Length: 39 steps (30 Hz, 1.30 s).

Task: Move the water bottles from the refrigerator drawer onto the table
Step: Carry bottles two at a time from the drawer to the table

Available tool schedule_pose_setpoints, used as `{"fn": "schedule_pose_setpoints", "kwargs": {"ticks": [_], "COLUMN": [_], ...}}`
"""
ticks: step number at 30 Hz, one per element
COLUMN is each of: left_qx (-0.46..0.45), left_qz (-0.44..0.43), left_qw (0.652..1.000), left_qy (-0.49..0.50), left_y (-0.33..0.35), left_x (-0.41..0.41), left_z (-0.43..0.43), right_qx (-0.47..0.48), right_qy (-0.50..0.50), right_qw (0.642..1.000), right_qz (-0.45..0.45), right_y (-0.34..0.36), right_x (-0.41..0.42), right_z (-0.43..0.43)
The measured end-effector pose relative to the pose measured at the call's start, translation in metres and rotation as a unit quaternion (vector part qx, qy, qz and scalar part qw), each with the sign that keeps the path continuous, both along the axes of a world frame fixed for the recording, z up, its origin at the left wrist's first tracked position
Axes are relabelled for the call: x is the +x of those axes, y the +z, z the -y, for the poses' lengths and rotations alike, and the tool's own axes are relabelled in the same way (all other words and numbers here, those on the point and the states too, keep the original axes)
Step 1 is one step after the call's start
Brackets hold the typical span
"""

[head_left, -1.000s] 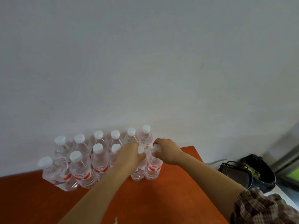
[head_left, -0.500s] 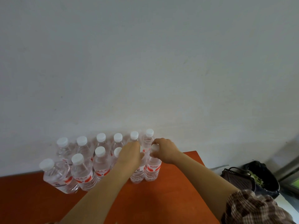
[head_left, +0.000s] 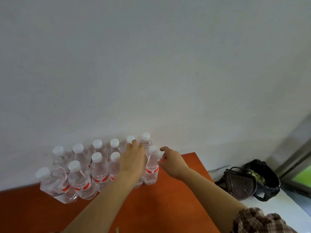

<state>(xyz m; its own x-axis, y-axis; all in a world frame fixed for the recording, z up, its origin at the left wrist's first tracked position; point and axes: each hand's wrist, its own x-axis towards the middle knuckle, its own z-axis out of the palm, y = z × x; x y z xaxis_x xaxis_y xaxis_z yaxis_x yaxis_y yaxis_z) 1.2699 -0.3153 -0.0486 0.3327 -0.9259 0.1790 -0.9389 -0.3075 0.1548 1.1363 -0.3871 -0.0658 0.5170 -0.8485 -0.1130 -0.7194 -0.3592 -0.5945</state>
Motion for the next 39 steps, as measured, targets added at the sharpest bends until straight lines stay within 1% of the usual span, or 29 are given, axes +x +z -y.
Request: {"fn": "schedule_pose_setpoints", "kwargs": {"ticks": [4,9,12,15,19,23,26,29,35,39], "left_qx": [0.002,0.047,0.064,0.078,0.096,0.097,0.104,0.092,0.06,0.048], "left_qz": [-0.007,-0.026,-0.046,-0.059,-0.058,-0.046,-0.043,-0.038,-0.028,-0.042], "left_qw": [0.999,0.995,0.99,0.98,0.96,0.94,0.918,0.889,0.816,0.769], "left_qy": [-0.031,-0.088,-0.119,-0.174,-0.257,-0.324,-0.381,-0.447,-0.575,-0.636], "left_y": [0.002,-0.006,-0.012,-0.012,-0.007,-0.005,-0.003,0.003,0.023,0.027], "left_x": [-0.043,-0.13,-0.202,-0.285,-0.399,-0.509,-0.591,-0.67,-0.813,-0.897], "left_z": [0.004,0.002,-0.01,-0.033,-0.077,-0.129,-0.171,-0.211,-0.285,-0.322], "right_qx": [-0.044,-0.055,-0.072,-0.094,-0.105,-0.102,-0.081,-0.064,-0.019,-0.002], "right_qy": [-0.032,-0.086,-0.129,-0.182,-0.262,-0.342,-0.398,-0.463,-0.571,-0.621], "right_qw": [0.998,0.991,0.984,0.971,0.947,0.916,0.887,0.854,0.78,0.739], "right_qz": [-0.032,-0.083,-0.1,-0.123,-0.153,-0.184,-0.219,-0.23,-0.255,-0.261], "right_y": [0.008,0.013,0.017,0.02,0.019,0.017,0.021,0.03,0.045,0.05], "right_x": [-0.053,-0.147,-0.221,-0.305,-0.42,-0.532,-0.61,-0.682,-0.797,-0.86], "right_z": [-0.016,-0.05,-0.08,-0.114,-0.178,-0.254,-0.318,-0.379,-0.489,-0.537]}}
